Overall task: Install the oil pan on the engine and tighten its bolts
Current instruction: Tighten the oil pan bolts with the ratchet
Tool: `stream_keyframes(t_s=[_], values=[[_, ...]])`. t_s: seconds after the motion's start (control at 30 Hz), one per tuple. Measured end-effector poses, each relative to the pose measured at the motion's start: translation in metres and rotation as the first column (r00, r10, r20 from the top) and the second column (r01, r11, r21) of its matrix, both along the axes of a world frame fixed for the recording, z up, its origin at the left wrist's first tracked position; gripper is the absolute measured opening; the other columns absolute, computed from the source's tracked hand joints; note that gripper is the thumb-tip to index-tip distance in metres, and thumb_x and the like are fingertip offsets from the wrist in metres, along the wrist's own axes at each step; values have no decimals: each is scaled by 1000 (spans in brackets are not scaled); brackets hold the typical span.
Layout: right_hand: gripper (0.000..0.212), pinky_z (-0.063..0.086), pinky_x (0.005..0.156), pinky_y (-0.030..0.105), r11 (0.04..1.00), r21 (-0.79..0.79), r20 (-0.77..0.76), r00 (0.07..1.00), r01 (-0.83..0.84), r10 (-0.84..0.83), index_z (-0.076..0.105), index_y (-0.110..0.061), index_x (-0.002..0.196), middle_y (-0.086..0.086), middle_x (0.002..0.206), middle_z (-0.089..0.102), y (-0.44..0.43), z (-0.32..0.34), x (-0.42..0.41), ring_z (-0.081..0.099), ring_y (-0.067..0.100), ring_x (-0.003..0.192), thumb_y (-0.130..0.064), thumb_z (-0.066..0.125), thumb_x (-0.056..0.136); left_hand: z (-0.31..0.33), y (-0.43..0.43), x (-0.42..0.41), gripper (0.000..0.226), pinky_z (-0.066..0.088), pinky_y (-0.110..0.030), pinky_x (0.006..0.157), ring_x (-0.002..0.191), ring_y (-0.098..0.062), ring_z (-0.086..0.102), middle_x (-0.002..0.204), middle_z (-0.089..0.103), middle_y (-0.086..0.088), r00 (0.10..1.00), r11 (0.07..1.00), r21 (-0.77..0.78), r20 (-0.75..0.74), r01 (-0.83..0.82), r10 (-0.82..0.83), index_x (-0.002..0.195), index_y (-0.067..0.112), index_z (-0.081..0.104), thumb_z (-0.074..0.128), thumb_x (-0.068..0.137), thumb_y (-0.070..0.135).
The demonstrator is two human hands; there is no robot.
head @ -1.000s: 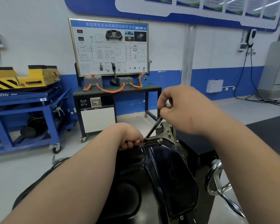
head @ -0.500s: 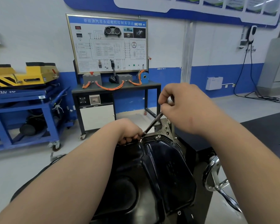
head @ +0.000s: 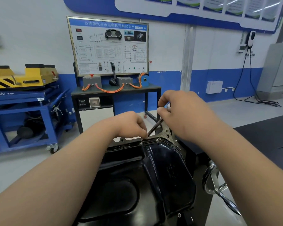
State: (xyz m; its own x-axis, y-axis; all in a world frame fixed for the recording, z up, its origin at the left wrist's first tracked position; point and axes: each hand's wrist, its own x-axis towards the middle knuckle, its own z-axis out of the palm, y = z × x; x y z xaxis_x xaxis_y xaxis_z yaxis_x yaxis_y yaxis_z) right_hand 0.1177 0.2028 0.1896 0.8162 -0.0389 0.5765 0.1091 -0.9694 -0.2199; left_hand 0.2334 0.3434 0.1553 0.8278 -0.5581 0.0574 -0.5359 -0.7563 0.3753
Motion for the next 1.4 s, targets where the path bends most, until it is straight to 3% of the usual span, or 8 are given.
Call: stream_keyframes(t_s=[0.1,0.33,0.53,0.77,0.83,0.93,1.17,1.4], values=[[12,34,59,28,998,30,-22,998,53,-52,58,-30,93,-7,78,50,1,-3,1,46,15,74,-34,46,92,9,-4,-18,20,37,-16,46,50,3,49,66,52,12,980,990,-33,149,139,-133,75,34,61,76,69,45],[17,36,50,22,998,60,-164,986,25,-15,56,-29,76,-5,77,56,-1,7,1,50,10,66,-33,49,90,-5,-4,-25,24,46,-29,73,80,0,54,85,59,15,917,961,-145,360,236,-171,82,31,65,70,74,53],[3,33,52,17,998,35,-213,975,-51,58,56,-28,83,-13,78,53,3,16,0,49,2,70,-27,53,84,2,0,-27,17,28,-22,49,49,14,46,58,53,38,920,960,-112,333,256,-206,70,41,56,63,86,44],[18,38,56,21,997,-57,-193,980,-52,40,58,-31,104,-8,91,57,7,17,0,54,12,78,-23,51,90,6,3,-30,12,28,-13,46,51,23,43,59,46,48,910,960,-31,328,279,-254,84,32,63,57,91,40],[17,44,64,29,992,-111,-101,993,56,-67,61,-26,103,-2,95,61,10,13,5,57,21,85,-29,48,92,0,0,-29,21,35,-22,52,54,19,46,67,56,38,920,966,-77,332,246,-208,95,31,67,58,87,48],[21,41,63,31,990,-108,-65,993,92,-100,63,-24,95,0,91,63,13,10,9,57,24,83,-34,45,93,-6,-6,-27,23,40,-20,55,56,10,50,70,62,20,923,961,-209,372,182,-94,78,31,62,67,77,53],[27,38,68,28,989,-114,-272,961,-89,55,52,-31,111,-12,96,53,8,21,-1,51,14,87,-24,55,85,5,0,-26,17,31,-5,45,45,15,45,53,53,34,938,934,-221,270,279,-217,68,40,62,71,82,35],[19,43,62,32,973,-225,-74,995,51,-69,60,-25,104,0,94,63,17,15,6,59,25,87,-33,48,92,-5,-4,-27,19,33,-8,46,46,10,46,59,59,19,938,923,-301,319,238,-138,73,26,62,74,74,41]])
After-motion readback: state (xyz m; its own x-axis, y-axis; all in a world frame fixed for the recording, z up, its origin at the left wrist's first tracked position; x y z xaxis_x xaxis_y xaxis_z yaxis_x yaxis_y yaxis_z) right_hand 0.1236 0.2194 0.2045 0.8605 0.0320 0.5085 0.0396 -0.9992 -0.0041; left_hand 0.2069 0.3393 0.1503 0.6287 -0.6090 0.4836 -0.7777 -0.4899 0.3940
